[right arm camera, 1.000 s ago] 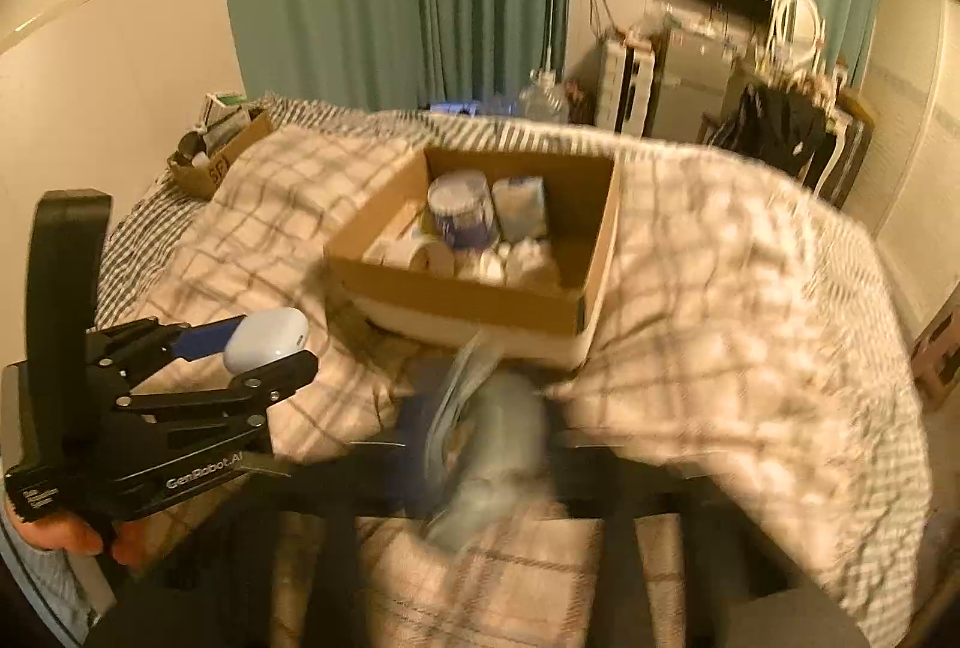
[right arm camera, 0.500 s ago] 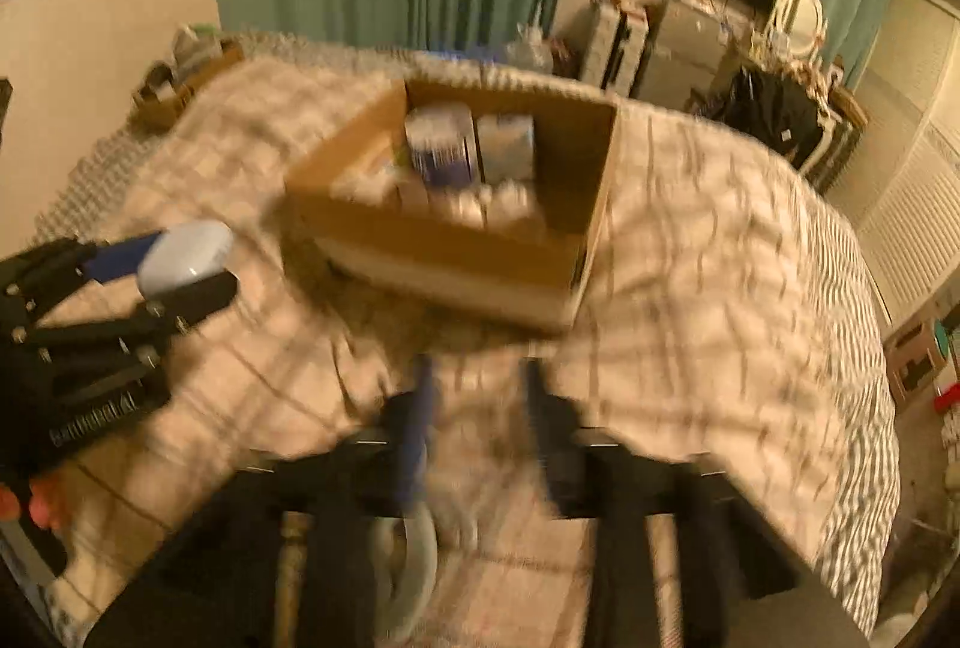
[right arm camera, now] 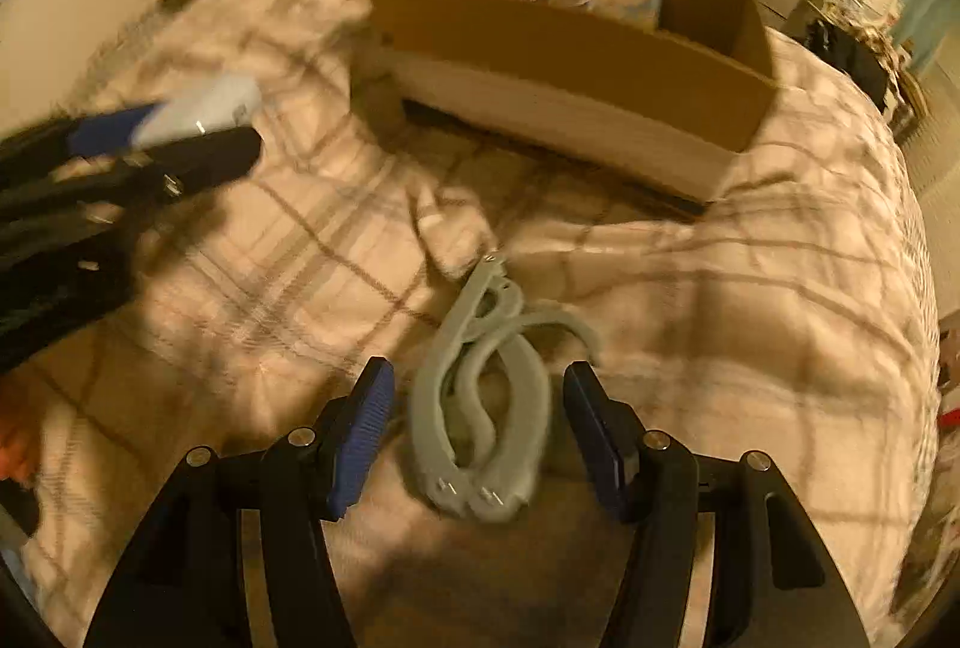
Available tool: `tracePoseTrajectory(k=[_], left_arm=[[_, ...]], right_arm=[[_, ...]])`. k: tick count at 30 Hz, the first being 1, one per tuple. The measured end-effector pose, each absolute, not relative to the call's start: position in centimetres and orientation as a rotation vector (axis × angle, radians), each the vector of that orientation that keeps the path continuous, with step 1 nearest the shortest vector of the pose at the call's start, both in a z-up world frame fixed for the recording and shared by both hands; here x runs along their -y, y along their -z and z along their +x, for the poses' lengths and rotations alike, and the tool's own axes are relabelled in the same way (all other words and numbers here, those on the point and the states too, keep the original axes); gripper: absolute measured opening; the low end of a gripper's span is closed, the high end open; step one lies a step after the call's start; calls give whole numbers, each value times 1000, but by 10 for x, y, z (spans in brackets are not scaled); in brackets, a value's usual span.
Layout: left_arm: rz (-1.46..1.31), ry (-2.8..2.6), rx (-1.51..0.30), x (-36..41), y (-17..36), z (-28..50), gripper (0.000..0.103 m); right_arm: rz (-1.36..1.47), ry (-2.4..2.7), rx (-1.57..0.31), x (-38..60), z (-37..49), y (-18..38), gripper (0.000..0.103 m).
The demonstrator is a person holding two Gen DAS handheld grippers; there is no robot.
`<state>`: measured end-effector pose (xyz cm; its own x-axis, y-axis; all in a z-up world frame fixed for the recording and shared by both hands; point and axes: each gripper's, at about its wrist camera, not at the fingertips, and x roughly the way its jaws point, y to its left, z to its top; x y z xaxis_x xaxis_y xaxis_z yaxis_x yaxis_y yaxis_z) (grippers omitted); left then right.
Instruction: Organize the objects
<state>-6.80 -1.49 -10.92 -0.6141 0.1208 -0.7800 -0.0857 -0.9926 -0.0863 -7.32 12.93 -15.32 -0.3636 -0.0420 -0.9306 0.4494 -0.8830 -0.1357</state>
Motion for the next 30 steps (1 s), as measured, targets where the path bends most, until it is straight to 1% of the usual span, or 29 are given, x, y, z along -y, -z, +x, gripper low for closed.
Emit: tracePoseTrajectory(k=[2, 3, 4, 7, 9, 14, 19, 23, 30], left_arm=[[-1327, -2722, 69, 17, 110, -68, 57], [-1331, -2722, 72, 18, 111, -67, 57], [-1333, -2721, 74, 19, 112, -67, 57], [-1337, -2717, 82, 21, 112, -66, 57], [-1333, -2718, 82, 21, 112, -65, 57], [-1306, -2730, 88, 21, 105, -60, 57], [-1243, -2774, 146, 21, 87, -57, 57], [-1176, -2788, 159, 19, 60, -65, 57], [-1033, -2810, 82, 7, 6, -101, 57]], right_arm=[[1585, 2292, -590, -123, -77, 164, 59], [1584, 2306, -634, -120, -78, 168, 57], [1584, 2318, -657, -120, -78, 169, 47], [1558, 2339, -652, -121, -75, 165, 46], [1518, 2377, -633, -125, -70, 155, 43], [1361, 2492, -587, -134, -54, 109, 42], [1218, 2564, -590, -133, -49, 58, 42], [1132, 2600, -603, -133, -56, 23, 42], [993, 2687, -563, -140, -92, -38, 42]])
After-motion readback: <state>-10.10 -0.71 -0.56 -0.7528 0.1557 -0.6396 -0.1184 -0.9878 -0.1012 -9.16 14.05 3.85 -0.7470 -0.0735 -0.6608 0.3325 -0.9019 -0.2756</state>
